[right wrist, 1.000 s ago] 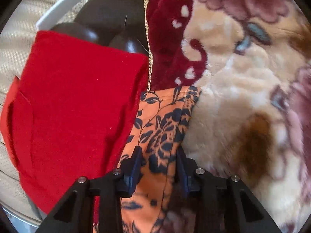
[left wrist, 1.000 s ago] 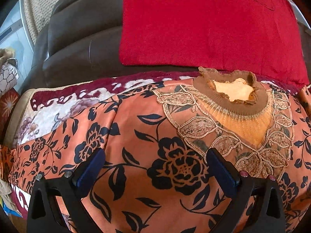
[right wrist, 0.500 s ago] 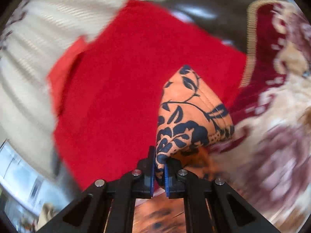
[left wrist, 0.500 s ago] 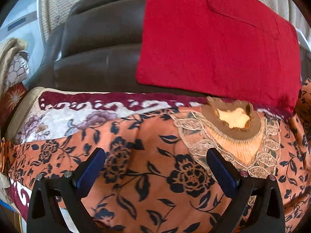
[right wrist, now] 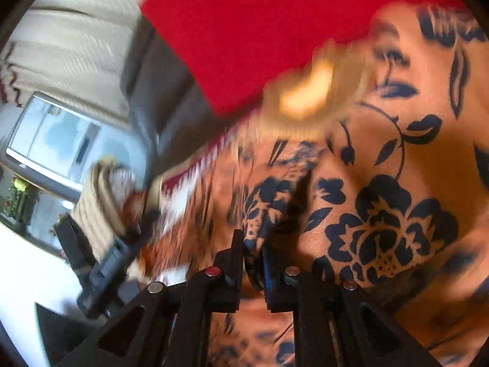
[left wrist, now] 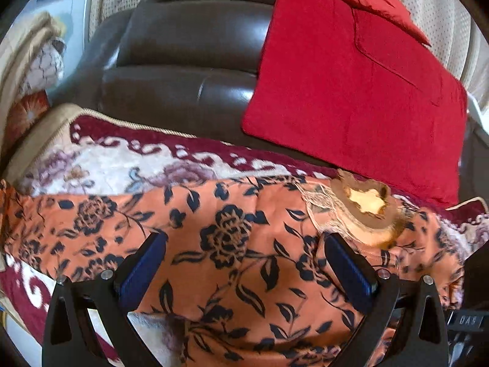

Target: Fold small clothes

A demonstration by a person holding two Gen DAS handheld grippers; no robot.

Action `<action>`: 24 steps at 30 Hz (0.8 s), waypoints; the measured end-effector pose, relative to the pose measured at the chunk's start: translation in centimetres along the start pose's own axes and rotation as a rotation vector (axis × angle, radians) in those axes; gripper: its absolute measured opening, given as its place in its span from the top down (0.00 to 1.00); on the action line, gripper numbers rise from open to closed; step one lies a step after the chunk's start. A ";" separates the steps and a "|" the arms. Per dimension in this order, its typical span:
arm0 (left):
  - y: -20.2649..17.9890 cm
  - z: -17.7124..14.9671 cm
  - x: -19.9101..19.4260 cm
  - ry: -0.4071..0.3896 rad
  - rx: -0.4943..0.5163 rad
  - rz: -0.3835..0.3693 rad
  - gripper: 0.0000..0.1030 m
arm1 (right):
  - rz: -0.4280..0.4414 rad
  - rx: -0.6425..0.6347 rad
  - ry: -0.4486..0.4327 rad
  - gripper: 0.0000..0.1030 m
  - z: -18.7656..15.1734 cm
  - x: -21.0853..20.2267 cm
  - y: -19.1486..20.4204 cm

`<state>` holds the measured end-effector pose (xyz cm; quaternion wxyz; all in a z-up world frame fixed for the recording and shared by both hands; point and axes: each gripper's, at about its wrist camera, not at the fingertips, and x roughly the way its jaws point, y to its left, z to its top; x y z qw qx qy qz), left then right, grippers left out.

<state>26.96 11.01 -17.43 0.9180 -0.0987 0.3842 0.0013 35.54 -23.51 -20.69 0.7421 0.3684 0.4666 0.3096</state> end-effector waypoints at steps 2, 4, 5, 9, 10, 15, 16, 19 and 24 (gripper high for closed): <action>-0.4 -0.3 -0.1 0.020 -0.001 -0.056 0.00 | 0.031 0.000 0.031 0.83 -0.5 0.0 0.3; -1.1 -0.6 0.0 0.066 -0.002 -0.101 0.00 | 0.062 -0.037 -0.007 0.64 -1.7 -1.1 0.6; -1.5 -0.7 0.1 0.085 -0.004 -0.125 0.00 | 0.070 -0.049 -0.035 0.33 -1.7 -2.0 0.5; -3.1 -1.4 0.9 0.163 -0.039 -0.271 0.00 | 0.051 -0.062 -0.286 0.14 -1.3 -7.2 -1.3; -3.6 -1.6 0.9 0.170 -0.044 -0.296 0.00 | 0.045 -0.065 -0.314 0.15 -1.3 -8.3 -1.8; -7.5 -2.5 0.5 0.164 -0.035 -0.336 0.00 | -0.128 -0.037 -0.512 0.46 -0.2 -13.6 -4.7; -9.0 -2.8 0.6 0.161 -0.006 -0.290 0.00 | -0.170 -0.039 -0.527 0.52 0.0 -13.9 -4.9; -12.3 -3.4 1.7 0.165 0.092 -0.159 0.00 | -0.199 0.001 -0.541 0.53 0.5 -14.0 -5.4; -15.5 -4.9 4.0 0.167 0.292 0.018 0.17 | -0.261 0.012 -0.568 0.53 0.2 -14.8 -7.1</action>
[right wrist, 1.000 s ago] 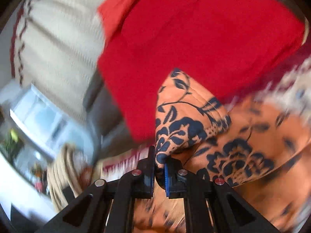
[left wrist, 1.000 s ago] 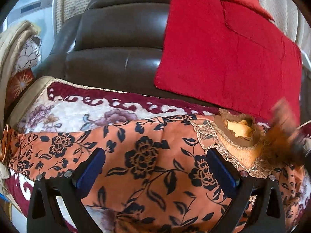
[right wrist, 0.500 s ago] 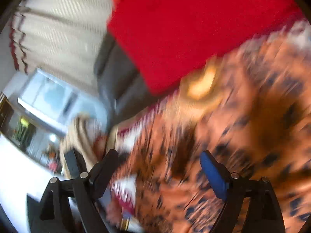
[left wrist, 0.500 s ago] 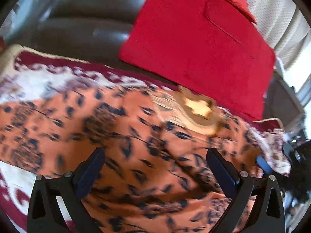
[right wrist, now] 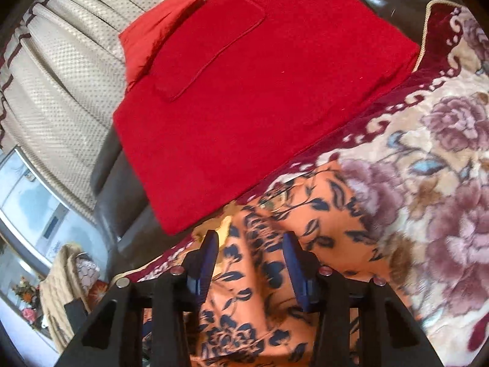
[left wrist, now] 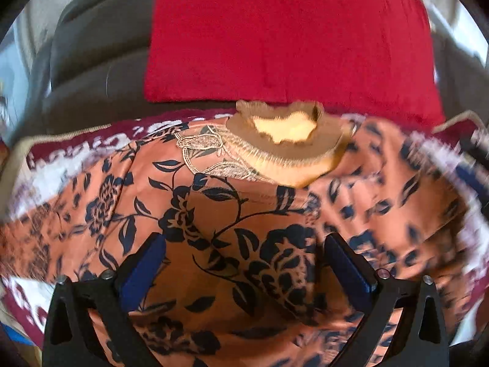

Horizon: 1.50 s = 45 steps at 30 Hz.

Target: Fold small clothes

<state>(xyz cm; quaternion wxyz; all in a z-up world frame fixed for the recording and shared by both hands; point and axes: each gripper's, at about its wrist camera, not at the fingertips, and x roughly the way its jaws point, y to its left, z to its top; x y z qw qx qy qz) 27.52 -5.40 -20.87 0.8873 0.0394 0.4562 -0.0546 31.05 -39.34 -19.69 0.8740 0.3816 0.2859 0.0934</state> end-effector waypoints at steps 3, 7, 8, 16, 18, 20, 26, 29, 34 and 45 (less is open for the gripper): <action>1.6 -0.3 1.1 0.066 -0.043 -0.104 0.79 | -0.036 0.007 0.017 0.53 -0.3 0.5 -1.2; 4.7 -0.2 -0.4 -0.007 -0.076 -0.165 0.89 | -0.033 0.056 0.107 0.53 -1.3 2.4 -2.5; 5.6 0.0 -1.4 -0.054 -0.073 -0.153 0.89 | -0.030 0.061 0.126 0.53 -1.6 2.8 -2.6; 14.9 -1.0 -3.5 -0.134 -0.162 -0.121 0.50 | 0.007 -0.081 0.274 0.53 -4.2 4.2 0.5; 17.4 -1.6 -3.6 -0.126 -0.211 -0.076 0.49 | 0.008 -0.105 0.299 0.53 -4.8 4.7 0.9; 19.5 -2.0 -3.9 -0.129 -0.267 -0.039 0.46 | 0.018 -0.121 0.318 0.53 -5.4 5.2 1.4; 29.5 -5.7 -7.4 -0.154 -0.559 0.092 0.36 | 0.016 -0.175 0.423 0.53 -7.6 6.9 3.1; 34.8 -9.1 -9.4 -0.158 -0.755 0.156 0.25 | 0.064 -0.166 0.434 0.48 -8.0 6.9 3.8; 40.7 -15.0 -9.4 -0.067 -1.008 0.091 0.24 | 0.164 -0.150 0.409 0.38 -8.1 6.6 5.6; 43.8 -17.5 -5.9 -0.129 -1.220 -0.105 0.26 | 0.159 -0.226 0.403 0.38 -9.4 7.5 7.9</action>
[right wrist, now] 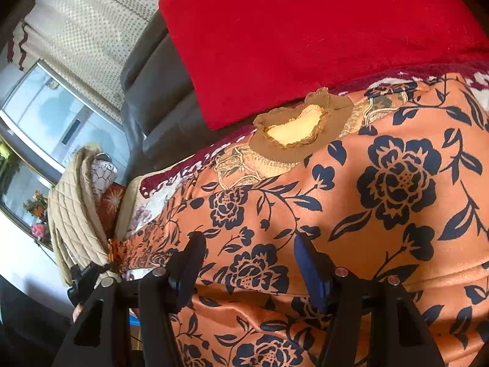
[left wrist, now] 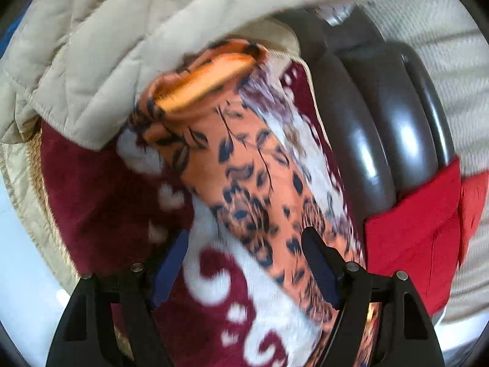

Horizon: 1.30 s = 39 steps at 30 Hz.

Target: Fold small clothes

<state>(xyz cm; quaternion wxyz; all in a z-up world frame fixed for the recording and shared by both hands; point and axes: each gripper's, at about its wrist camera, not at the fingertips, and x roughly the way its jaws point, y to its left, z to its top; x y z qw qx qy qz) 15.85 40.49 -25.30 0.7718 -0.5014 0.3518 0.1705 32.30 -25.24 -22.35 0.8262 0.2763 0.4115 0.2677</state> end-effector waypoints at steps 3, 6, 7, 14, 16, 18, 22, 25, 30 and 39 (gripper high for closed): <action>1.0 1.2 -0.3 -0.081 -0.043 0.012 0.29 | -0.002 -0.001 -0.013 0.38 0.1 -0.2 -0.2; 1.3 2.2 0.2 -0.101 -0.049 0.017 0.35 | -0.006 0.010 -0.022 0.38 0.3 -0.7 -0.6; 1.2 2.4 0.3 -0.112 -0.043 0.028 0.40 | -0.008 0.013 -0.026 0.38 0.3 -0.8 -0.7; -0.4 3.4 -0.1 -0.146 0.048 0.045 0.95 | -0.024 0.003 -0.049 0.38 0.6 -1.3 -0.9; -2.6 3.0 -1.3 -0.181 0.129 0.033 0.95 | -0.035 -0.011 -0.065 0.38 0.6 -1.6 -0.9; -5.9 1.8 -2.6 -0.199 0.233 0.015 0.95 | -0.044 -0.013 -0.081 0.38 0.7 -2.1 -1.1; -14.0 -2.4 -4.3 -0.186 0.469 -0.050 0.95 | -0.049 0.025 -0.119 0.38 1.2 -3.5 -2.3; -21.6 -8.9 -5.3 -0.155 0.724 -0.111 0.95 | -0.043 0.068 -0.161 0.38 1.6 -5.1 -3.4; -30.3 -21.8 -3.9 -0.031 1.059 -0.195 0.95 | -0.030 0.140 -0.240 0.38 2.3 -8.5 -5.6; -31.7 -30.9 -1.9 0.056 1.301 -0.301 0.30 | -0.012 0.229 -0.271 0.38 2.9 -11.6 -8.4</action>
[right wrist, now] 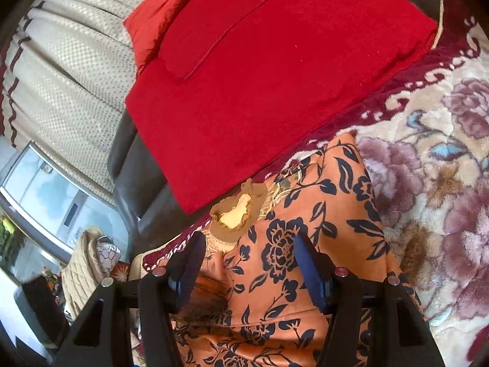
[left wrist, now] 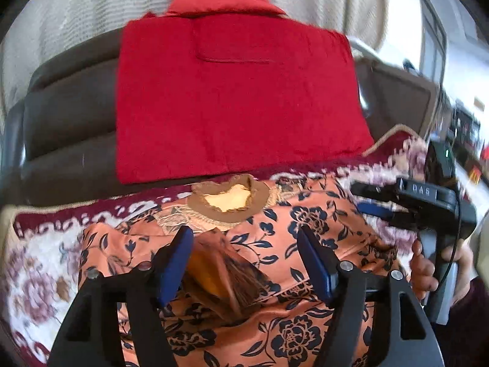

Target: Fold small clothes

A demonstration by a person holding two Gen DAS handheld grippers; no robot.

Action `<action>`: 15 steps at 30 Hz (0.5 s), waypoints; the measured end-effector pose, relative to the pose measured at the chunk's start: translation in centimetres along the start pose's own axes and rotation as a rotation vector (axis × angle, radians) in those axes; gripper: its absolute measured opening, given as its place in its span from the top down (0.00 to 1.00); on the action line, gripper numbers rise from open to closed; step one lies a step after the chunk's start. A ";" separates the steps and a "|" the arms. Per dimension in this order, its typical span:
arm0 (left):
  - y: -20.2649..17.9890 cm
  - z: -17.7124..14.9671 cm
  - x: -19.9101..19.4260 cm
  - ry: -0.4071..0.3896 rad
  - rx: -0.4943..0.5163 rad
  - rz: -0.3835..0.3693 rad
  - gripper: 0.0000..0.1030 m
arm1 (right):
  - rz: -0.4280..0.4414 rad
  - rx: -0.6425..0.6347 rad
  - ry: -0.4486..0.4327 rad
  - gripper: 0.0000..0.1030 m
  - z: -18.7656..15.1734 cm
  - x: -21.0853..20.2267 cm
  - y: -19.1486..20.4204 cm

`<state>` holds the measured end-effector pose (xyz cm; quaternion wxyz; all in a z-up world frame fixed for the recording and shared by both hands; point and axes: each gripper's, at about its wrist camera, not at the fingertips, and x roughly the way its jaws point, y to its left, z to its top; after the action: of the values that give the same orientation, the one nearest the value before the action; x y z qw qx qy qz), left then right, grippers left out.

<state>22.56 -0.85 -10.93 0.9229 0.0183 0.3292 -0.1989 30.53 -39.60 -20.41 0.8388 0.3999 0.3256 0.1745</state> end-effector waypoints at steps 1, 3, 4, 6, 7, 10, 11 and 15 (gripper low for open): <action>1.8 -0.1 -0.4 -0.023 -0.060 -0.009 0.29 | 0.003 -0.001 0.009 0.37 0.0 0.0 0.0; 4.6 -0.3 -1.4 -0.072 -0.195 -0.001 0.24 | 0.001 -0.013 0.021 0.36 -0.2 0.3 0.0; 6.9 -0.7 -1.4 -0.097 -0.285 0.022 0.23 | 0.002 -0.024 0.034 0.35 -0.3 0.6 0.3; 10.6 -1.9 -1.0 -0.106 -0.406 0.080 0.23 | 0.005 -0.042 0.060 0.35 -1.1 1.6 1.3; 12.3 -2.6 -0.7 -0.106 -0.452 0.125 0.23 | 0.010 -0.066 0.088 0.35 -1.6 2.3 2.0; 16.5 -5.3 0.6 -0.089 -0.541 0.232 0.23 | 0.042 -0.159 0.164 0.31 -3.4 4.1 4.5; 17.1 -5.9 1.2 -0.069 -0.561 0.252 0.23 | 0.062 -0.193 0.186 0.26 -4.2 4.7 5.5; 19.2 -7.1 4.6 0.085 -0.617 0.294 0.24 | 0.086 -0.351 0.232 0.17 -7.9 6.6 10.0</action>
<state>28.83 16.41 -21.12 0.8891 -0.2064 0.4058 0.0462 29.61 -25.33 -18.97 0.8443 0.2383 0.3671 0.3092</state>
